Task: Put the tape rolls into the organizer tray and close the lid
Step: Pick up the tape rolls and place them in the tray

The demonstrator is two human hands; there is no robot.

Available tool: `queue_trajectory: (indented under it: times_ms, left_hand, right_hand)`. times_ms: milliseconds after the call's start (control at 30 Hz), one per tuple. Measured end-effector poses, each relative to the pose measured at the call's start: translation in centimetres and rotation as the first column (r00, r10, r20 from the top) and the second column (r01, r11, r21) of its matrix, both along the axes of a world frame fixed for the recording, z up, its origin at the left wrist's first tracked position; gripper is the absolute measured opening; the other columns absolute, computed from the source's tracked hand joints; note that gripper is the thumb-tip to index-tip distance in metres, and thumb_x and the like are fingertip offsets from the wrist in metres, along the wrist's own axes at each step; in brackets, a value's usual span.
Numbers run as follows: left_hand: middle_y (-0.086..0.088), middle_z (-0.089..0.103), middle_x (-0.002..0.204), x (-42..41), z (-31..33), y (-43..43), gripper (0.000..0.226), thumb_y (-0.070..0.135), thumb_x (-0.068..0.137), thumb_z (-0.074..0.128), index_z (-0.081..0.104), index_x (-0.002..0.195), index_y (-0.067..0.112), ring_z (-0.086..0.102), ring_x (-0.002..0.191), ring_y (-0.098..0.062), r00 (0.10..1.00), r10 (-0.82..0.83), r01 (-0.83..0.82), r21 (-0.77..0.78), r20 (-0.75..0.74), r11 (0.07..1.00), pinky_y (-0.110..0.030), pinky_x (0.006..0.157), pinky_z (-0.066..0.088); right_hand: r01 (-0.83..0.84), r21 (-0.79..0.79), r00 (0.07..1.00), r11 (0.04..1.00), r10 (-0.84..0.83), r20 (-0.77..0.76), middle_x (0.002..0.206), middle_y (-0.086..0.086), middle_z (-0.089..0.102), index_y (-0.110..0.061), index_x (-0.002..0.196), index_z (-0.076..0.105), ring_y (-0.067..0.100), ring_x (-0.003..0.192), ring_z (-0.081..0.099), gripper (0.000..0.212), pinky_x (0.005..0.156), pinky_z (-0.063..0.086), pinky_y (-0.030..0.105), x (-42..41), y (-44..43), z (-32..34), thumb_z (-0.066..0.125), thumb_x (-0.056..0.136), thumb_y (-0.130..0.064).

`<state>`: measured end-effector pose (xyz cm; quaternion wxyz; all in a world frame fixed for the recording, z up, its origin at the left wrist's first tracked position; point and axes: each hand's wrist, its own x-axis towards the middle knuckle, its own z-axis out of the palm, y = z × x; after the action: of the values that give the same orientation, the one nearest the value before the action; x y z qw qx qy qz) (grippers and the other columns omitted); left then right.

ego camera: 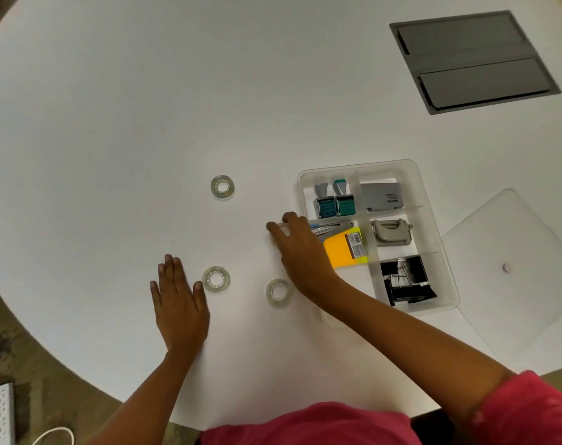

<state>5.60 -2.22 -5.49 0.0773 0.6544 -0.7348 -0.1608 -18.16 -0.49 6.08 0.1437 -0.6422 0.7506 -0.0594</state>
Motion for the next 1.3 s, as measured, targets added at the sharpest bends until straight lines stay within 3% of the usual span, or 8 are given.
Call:
queue_trajectory:
  times_ms: [133,233,433,767,867,1000,1133,1300]
  left_hand:
    - [-0.007,0.018,0.161,0.1,-0.1,0.1,0.059,0.035,0.097,0.023,0.014,0.151,0.012,0.012,0.15,-0.02,1.0,0.0,0.0,-0.002,-0.007,1.0,-0.042,0.123,0.012]
    - [-0.005,0.017,0.161,0.2,-0.2,0.0,0.06,0.037,0.097,0.021,0.012,0.151,0.014,0.011,0.15,-0.019,1.0,0.005,-0.005,-0.001,-0.007,1.0,-0.04,0.123,0.01]
    - [-0.006,0.017,0.161,0.2,-0.3,0.1,0.061,0.037,0.096,0.019,0.013,0.151,0.013,0.012,0.15,-0.02,1.0,0.003,-0.003,-0.006,0.001,1.0,-0.04,0.123,0.009]
    - [-0.008,0.019,0.16,0.0,0.0,0.1,0.06,0.036,0.097,0.021,0.016,0.151,0.01,0.014,0.149,-0.023,1.0,-0.003,0.004,-0.018,0.002,1.0,-0.042,0.123,0.011]
    - [-0.007,0.019,0.16,0.0,-0.1,0.1,0.059,0.036,0.097,0.02,0.016,0.151,0.012,0.014,0.149,-0.021,1.0,-0.002,0.002,-0.021,0.0,1.0,-0.041,0.123,0.011]
    - [-0.005,0.019,0.161,0.1,-0.3,0.0,0.059,0.036,0.097,0.021,0.014,0.151,0.013,0.012,0.15,-0.019,1.0,0.004,-0.004,-0.015,-0.007,1.0,-0.04,0.123,0.01]
    - [-0.006,0.018,0.161,0.1,-0.2,0.1,0.059,0.036,0.097,0.02,0.014,0.151,0.013,0.012,0.15,-0.019,1.0,0.003,-0.003,-0.016,-0.007,1.0,-0.04,0.123,0.01]
    - [-0.006,0.017,0.161,0.0,0.0,0.1,0.059,0.036,0.097,0.02,0.014,0.151,0.013,0.011,0.15,-0.02,1.0,0.007,-0.007,0.001,-0.019,1.0,-0.042,0.123,0.01]
  right_hand:
    - [0.137,-0.016,0.99,0.99,-0.137,0.012,0.122,0.021,0.054,-0.01,0.123,0.055,0.035,0.107,0.055,0.056,0.068,0.057,0.035,-1.4,4.8,3.2,0.07,0.07,0.004]
    - [0.243,0.103,0.97,0.965,-0.24,-0.036,0.119,0.016,0.051,-0.014,0.121,0.051,0.031,0.103,0.055,0.052,0.064,0.058,0.033,-2.5,8.7,3.7,0.074,0.075,-0.009]
    - [0.364,0.336,0.925,0.869,-0.379,-0.022,0.115,0.012,0.053,-0.015,0.128,0.045,0.025,0.104,0.056,0.05,0.081,0.053,0.03,-3.9,11.7,0.9,0.068,0.085,-0.024]
    - [0.391,0.319,0.919,0.863,-0.384,-0.087,0.128,0.01,0.052,-0.015,0.133,0.04,0.023,0.113,0.055,0.05,0.086,0.053,0.029,-3.7,10.6,-1.0,0.064,0.089,-0.019]
    - [0.419,0.234,0.907,0.877,-0.395,-0.145,0.122,0.012,0.056,-0.01,0.126,0.047,0.025,0.106,0.056,0.04,0.077,0.055,0.029,-3.1,10.0,0.3,0.064,0.089,-0.014]
    - [0.252,0.068,0.967,0.965,-0.25,-0.047,0.101,0.015,0.065,-0.004,0.109,0.062,0.027,0.088,0.063,0.042,0.061,0.057,0.029,-1.1,8.2,2.2,0.077,0.071,0.005]
    - [-0.052,0.104,0.993,0.993,0.041,0.107,0.128,0.015,0.052,-0.007,0.13,0.048,0.027,0.113,0.053,0.058,0.082,0.055,0.031,1.6,6.2,1.1,0.067,0.077,0.009]
    - [-0.19,0.234,0.982,0.953,0.187,0.035,0.147,0.026,0.03,-0.005,0.14,0.031,0.038,0.133,0.034,0.055,0.104,0.04,0.041,3.7,5.8,-2.2,0.052,0.09,0.007]
